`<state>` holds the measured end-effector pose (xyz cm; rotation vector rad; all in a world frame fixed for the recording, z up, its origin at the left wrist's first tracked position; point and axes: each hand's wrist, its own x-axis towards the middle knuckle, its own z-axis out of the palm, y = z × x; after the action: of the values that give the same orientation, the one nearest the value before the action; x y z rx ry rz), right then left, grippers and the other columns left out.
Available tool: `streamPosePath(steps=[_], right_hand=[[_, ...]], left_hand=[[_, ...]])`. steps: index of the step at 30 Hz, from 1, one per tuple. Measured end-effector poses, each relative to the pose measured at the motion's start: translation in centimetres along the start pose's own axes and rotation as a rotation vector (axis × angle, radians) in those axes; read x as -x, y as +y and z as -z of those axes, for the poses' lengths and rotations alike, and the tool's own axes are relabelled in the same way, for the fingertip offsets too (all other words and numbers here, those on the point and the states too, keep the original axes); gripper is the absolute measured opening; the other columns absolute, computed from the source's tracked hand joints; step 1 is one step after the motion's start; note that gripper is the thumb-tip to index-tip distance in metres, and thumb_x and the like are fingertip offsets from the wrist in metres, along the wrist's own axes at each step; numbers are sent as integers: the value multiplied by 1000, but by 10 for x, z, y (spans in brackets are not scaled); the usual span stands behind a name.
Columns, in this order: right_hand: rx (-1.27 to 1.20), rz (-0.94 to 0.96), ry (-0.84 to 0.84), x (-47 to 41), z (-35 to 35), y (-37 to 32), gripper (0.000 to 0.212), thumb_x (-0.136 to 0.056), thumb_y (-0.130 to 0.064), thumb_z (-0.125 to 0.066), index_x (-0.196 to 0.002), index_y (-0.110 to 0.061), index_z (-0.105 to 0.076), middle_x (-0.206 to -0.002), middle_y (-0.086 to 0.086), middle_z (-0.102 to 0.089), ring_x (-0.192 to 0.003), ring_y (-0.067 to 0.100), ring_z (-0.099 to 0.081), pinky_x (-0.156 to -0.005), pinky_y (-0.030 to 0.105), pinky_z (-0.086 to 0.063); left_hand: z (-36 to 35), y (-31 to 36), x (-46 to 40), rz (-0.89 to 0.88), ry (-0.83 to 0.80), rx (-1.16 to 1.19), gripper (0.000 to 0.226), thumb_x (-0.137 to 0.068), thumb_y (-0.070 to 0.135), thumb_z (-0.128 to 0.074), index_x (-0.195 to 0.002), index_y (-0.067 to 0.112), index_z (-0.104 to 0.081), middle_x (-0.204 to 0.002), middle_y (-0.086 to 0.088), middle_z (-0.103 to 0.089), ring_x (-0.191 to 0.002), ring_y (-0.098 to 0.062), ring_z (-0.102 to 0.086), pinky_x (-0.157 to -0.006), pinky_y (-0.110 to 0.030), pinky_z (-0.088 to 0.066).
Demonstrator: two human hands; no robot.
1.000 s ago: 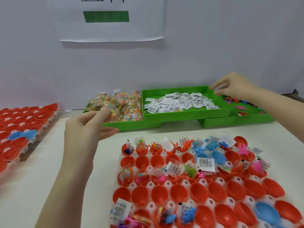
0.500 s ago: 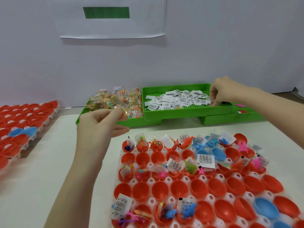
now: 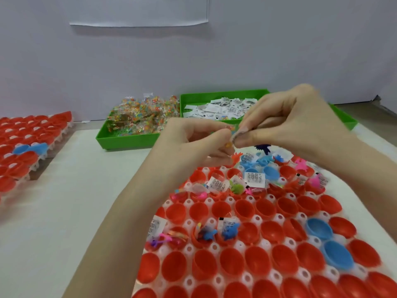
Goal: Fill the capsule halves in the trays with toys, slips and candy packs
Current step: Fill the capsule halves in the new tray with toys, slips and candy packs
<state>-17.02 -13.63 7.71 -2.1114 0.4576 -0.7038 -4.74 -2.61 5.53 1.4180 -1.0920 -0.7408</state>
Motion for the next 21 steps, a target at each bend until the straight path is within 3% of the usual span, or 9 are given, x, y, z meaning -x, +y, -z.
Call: streamPosePath(steps=[5, 8, 12, 16, 21], right_hand=[[50, -4, 83, 20, -5, 1, 18, -53, -11, -82, -59, -21, -68, -62, -2, -69, -56, 8, -66, -57, 11, -52], [63, 9, 114, 27, -8, 1, 18, -51, -17, -81, -63, -22, -68, -63, -10, -68, -57, 5, -66, -56, 11, -51], [-46, -2, 159, 37, -3, 0, 30, -41, -34, -80, -68, -26, -69, -64, -11, -69, -61, 5, -66, -60, 14, -53], [-475, 5, 279, 42, 1, -3, 24, -40, -36, -73, -61, -25, -73, -59, -10, -68, -57, -1, -63, -61, 10, -48], [-563, 29, 320, 47, -17, -8, 17, -44, -32, -72, -57, -21, -70, -53, -7, -66, -51, 2, -62, -51, 12, -48]], left_hand=[[-15, 5, 17, -4, -38, -123, 28, -83, 35, -55, -90, 12, -69, -77, -7, -69, -67, -13, -70, -59, -18, -55], [-20, 4, 19, -24, 25, -160, 19, -83, 23, -61, -92, 9, -70, -71, -7, -71, -62, -13, -69, -58, -18, -55], [-21, 6, 21, 107, -2, 53, 15, -86, 7, -58, -80, 2, -70, -63, -11, -69, -54, -14, -67, -51, -15, -51], [-25, 6, 22, 111, -52, 112, 13, -86, 5, -58, -82, 2, -69, -61, -7, -69, -53, -11, -65, -51, -14, -51], [-29, 7, 28, 48, -207, 139, 17, -89, 11, -53, -91, 13, -70, -67, -4, -71, -59, -10, -68, -57, -13, -51]])
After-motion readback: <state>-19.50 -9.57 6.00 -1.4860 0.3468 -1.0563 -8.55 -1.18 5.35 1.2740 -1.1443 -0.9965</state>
